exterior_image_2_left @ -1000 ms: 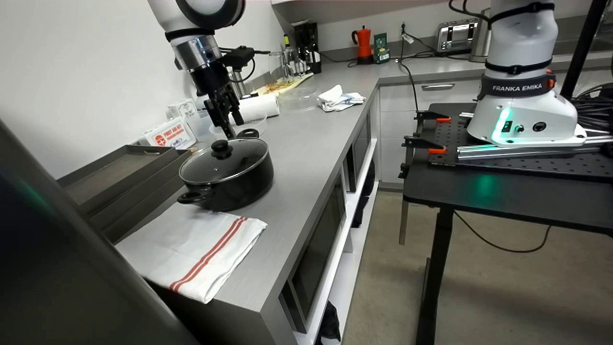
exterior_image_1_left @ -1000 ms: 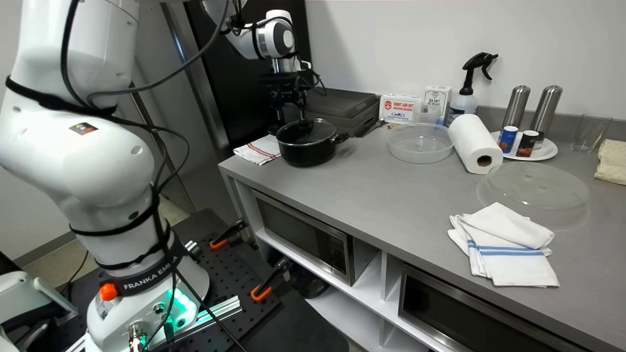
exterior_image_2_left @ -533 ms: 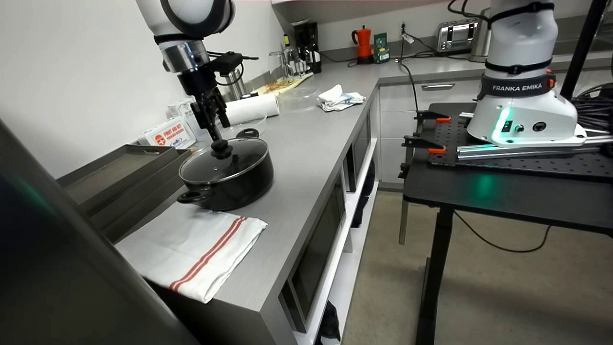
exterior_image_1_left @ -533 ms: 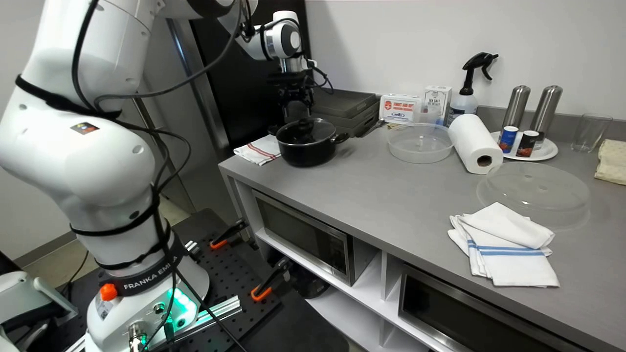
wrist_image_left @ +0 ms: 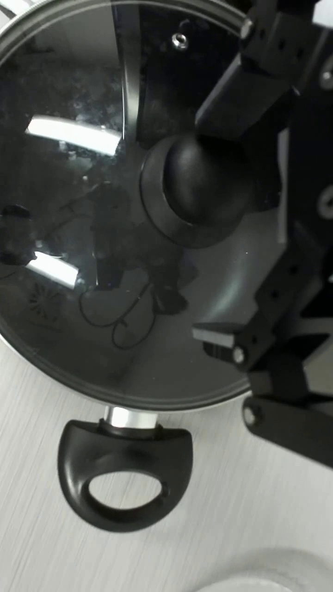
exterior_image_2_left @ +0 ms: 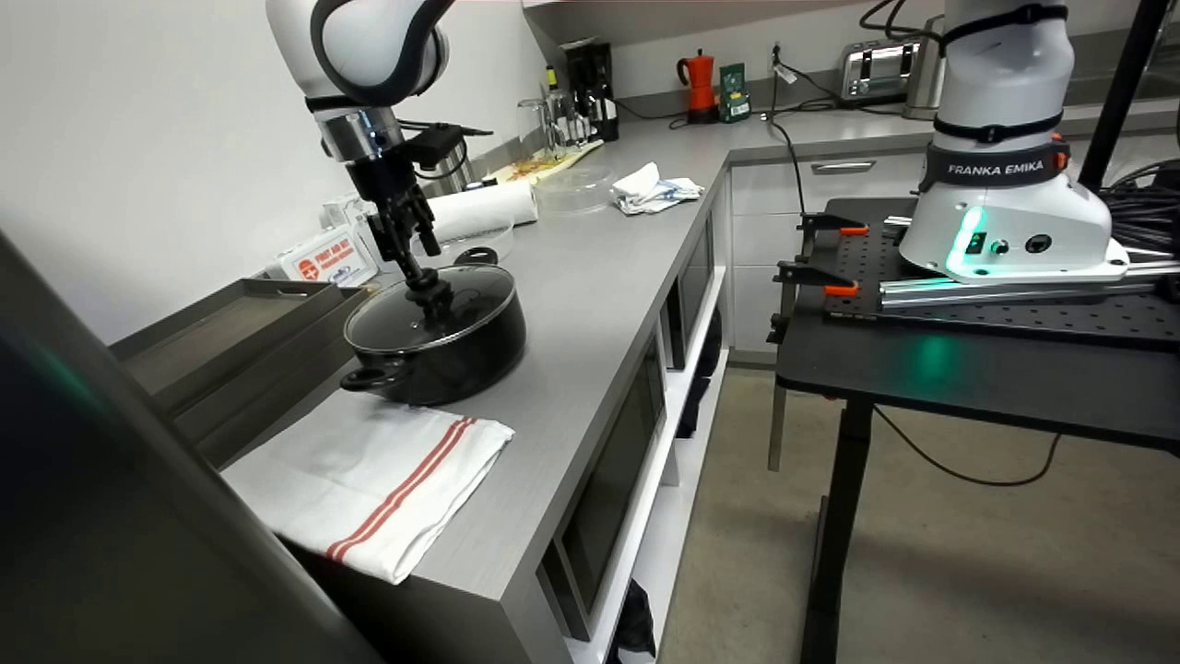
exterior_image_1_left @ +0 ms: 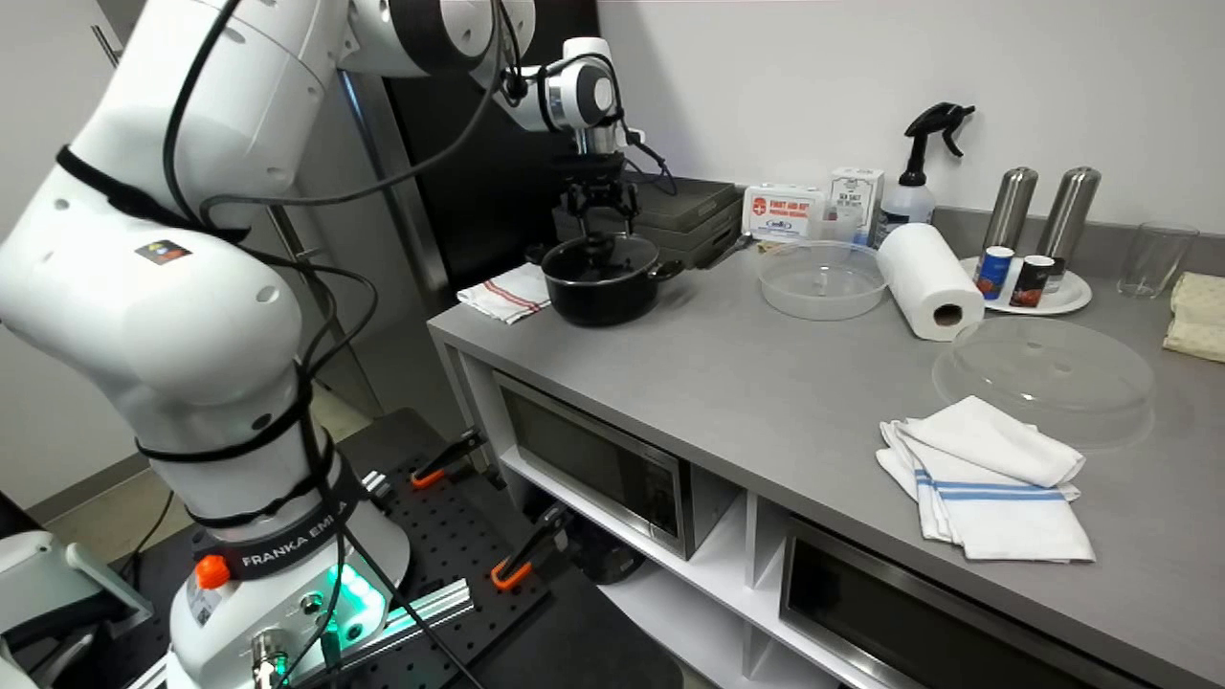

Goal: Uncover the pot and put the lid on the counter

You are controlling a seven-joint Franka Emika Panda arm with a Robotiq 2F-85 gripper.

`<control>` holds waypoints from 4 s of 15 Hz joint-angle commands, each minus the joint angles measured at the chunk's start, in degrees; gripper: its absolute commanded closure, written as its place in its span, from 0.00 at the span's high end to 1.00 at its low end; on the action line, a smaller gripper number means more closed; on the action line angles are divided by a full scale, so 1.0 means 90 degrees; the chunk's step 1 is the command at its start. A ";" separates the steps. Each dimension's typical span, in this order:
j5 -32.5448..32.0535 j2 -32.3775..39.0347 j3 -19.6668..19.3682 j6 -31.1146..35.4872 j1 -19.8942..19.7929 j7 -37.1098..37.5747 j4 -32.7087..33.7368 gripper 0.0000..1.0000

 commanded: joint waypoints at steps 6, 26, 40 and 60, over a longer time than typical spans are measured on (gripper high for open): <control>0.0022 0.0445 -0.0022 -0.0333 0.0143 -0.0149 0.0699 1.00; 0.0079 0.0329 0.0036 -0.0274 0.0147 -0.0178 0.0544 0.28; -0.0147 -0.0509 0.0012 -0.0268 0.0305 0.0080 -0.0015 0.25; 0.0097 -0.2024 -0.0762 0.0005 -0.1371 -0.0088 -0.1832 0.25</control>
